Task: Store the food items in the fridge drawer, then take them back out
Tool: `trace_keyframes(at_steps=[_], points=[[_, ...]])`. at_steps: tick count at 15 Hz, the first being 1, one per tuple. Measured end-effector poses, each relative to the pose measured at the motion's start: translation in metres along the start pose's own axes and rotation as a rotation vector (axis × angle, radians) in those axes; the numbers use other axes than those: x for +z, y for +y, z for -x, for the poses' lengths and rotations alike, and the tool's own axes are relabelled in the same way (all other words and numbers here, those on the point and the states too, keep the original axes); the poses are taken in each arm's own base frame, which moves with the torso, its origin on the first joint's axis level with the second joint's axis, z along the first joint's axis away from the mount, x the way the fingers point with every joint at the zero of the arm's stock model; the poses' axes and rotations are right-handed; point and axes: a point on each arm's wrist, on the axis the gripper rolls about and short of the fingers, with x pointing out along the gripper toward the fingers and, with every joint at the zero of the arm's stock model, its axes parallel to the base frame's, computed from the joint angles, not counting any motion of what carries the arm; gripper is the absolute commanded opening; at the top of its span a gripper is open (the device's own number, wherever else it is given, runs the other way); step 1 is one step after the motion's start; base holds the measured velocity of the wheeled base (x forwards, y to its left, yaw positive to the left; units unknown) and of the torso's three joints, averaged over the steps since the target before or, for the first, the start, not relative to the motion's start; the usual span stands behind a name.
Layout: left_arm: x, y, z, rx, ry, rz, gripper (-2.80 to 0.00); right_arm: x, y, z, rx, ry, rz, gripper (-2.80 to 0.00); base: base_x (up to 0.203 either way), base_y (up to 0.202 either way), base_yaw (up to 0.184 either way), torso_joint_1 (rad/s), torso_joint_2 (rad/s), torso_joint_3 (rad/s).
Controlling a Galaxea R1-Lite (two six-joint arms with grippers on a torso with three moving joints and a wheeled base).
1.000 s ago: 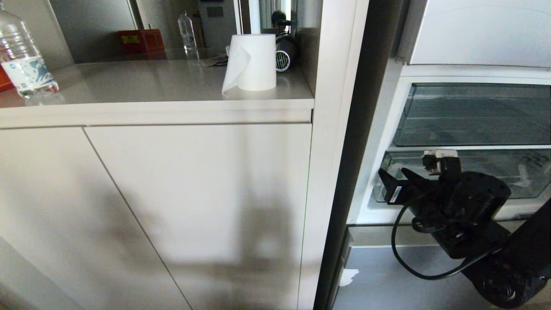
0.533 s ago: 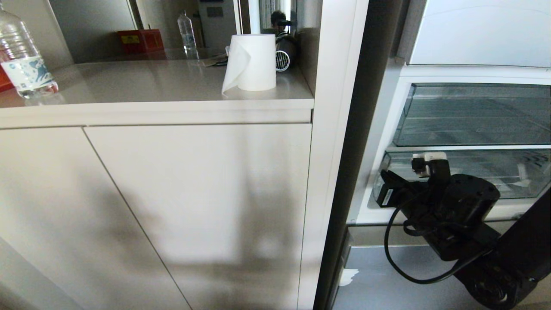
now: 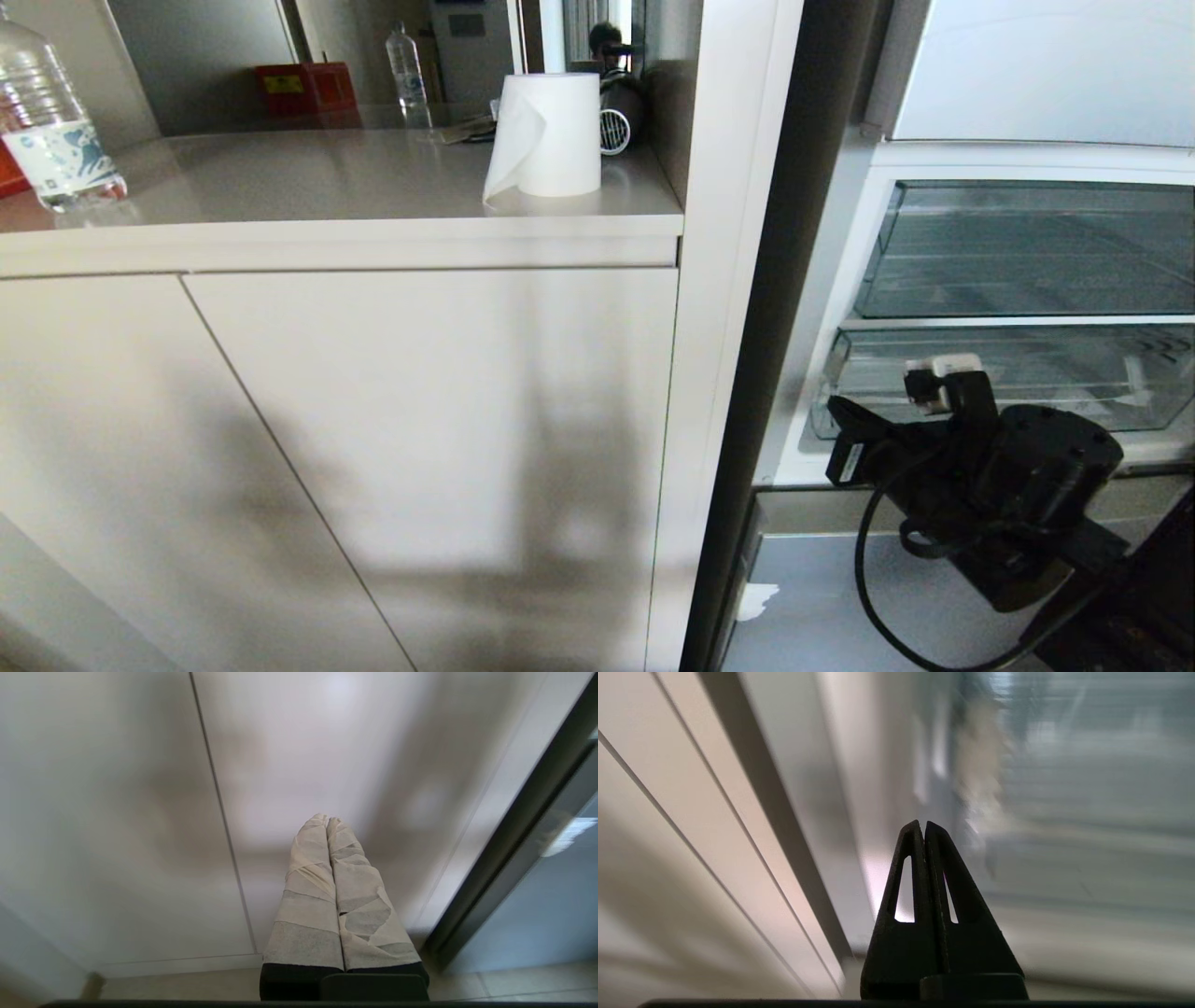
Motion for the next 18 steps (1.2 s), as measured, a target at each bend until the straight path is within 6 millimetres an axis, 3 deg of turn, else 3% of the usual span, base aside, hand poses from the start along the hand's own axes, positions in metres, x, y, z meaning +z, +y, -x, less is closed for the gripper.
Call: trace_keyframes(at_steps=[3,6,7,11,18], points=[[0.000,0.000,0.000,0.000,0.000,0.000,-2.80,0.001,-0.002,0.022,0.003,0.023,0.004,-2.80,0.000,0.000,0.000,0.000,0.00,0.000],[0.000,0.000,0.000,0.001,0.000,0.000,-2.80,0.003,-0.005,0.031,-0.020,0.023,-0.006,-2.80,0.000,0.000,0.000,0.000,0.00,0.000],[0.000,0.000,0.000,0.001,0.000,0.000,-2.80,0.003,-0.005,0.032,-0.021,0.023,-0.007,0.00,0.000,0.000,0.000,0.000,0.00,0.000],[0.000,0.000,0.000,0.001,0.000,0.000,-2.80,0.005,-0.008,0.032,-0.030,0.017,-0.032,0.00,0.000,0.000,0.000,0.000,0.00,0.000],[0.000,0.000,0.000,0.000,0.000,0.000,-2.80,0.012,-0.035,0.016,0.054,-0.014,-0.039,0.00,0.000,0.000,0.000,0.000,0.00,0.000]])
